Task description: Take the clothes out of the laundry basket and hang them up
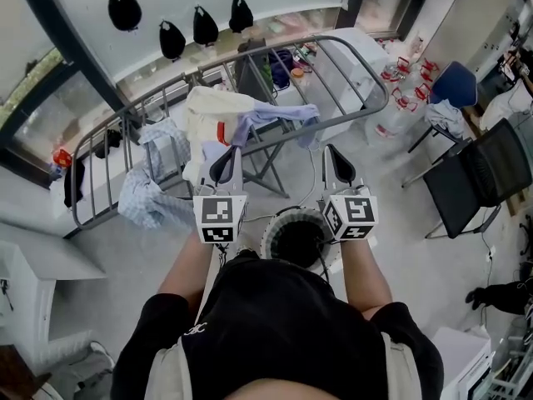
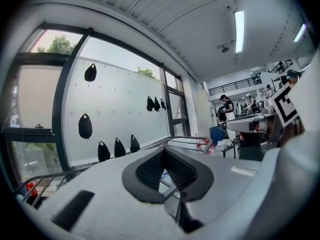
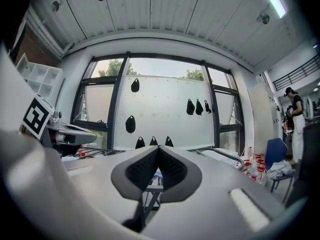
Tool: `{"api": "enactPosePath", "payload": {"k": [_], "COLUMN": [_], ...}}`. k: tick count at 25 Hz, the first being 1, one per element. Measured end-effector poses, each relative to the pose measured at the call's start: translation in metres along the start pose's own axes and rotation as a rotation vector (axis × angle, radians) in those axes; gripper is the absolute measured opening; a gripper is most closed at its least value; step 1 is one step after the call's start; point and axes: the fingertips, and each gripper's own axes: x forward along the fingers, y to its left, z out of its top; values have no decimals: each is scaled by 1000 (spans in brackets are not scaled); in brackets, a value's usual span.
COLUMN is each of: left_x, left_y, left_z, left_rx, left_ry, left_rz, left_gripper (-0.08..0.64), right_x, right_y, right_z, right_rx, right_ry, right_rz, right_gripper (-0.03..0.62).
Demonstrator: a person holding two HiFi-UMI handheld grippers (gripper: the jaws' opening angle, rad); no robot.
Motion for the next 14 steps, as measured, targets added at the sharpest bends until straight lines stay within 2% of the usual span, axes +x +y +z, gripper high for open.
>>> {"api": "enactPosePath", "payload": {"k": [14], "left_x": [-5], "left_y": [28], "left_z": [-10], "left_rx": [3], "left_ry": [14], "left_rz": [54], "left_gripper": [3], "right_x": [31], "right_y": [36], "right_z": [-7], "right_rx": [-7], "right_ry": [-1], "right_rz": [84], "right_gripper": [14]}}
